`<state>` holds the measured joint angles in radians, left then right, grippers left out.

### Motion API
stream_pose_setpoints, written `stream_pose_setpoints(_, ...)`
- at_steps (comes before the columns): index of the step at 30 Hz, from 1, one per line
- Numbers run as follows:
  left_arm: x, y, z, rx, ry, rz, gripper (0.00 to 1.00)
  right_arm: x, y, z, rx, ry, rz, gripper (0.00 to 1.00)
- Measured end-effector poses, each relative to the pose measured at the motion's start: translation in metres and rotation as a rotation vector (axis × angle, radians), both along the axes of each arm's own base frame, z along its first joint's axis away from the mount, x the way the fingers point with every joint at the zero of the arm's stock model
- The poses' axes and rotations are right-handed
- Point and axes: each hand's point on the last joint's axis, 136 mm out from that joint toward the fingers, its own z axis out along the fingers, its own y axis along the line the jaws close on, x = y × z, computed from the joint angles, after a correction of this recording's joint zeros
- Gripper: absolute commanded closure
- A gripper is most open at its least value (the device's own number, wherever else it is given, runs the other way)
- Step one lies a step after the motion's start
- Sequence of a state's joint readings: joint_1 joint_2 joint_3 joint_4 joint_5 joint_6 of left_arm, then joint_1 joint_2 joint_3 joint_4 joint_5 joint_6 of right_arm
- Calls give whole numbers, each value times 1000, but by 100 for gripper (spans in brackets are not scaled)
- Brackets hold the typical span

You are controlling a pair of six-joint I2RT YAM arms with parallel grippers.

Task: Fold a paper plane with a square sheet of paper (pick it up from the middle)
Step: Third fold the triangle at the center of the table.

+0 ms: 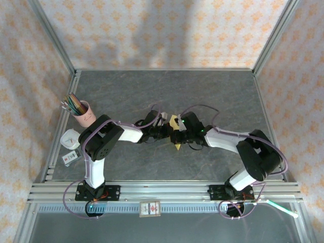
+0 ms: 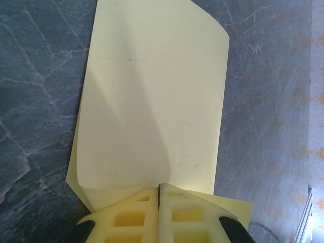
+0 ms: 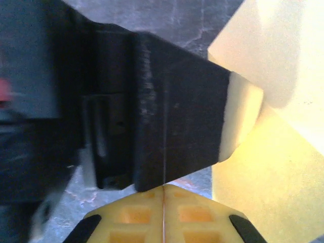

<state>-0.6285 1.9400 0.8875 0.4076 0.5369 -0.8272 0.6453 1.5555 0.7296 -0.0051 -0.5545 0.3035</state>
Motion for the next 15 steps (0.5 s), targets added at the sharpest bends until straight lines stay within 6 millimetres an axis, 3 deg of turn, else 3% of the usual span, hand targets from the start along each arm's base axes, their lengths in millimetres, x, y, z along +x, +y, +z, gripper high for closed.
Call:
stream_pose_setpoints(8, 0, 0, 0, 6, -5, -7, 96, 0, -6, -29, -69, 49, -18, 95)
stream_pose_setpoints(15, 0, 0, 0, 17, -3, -14, 97, 0, -8, -32, -75, 47, -22, 95)
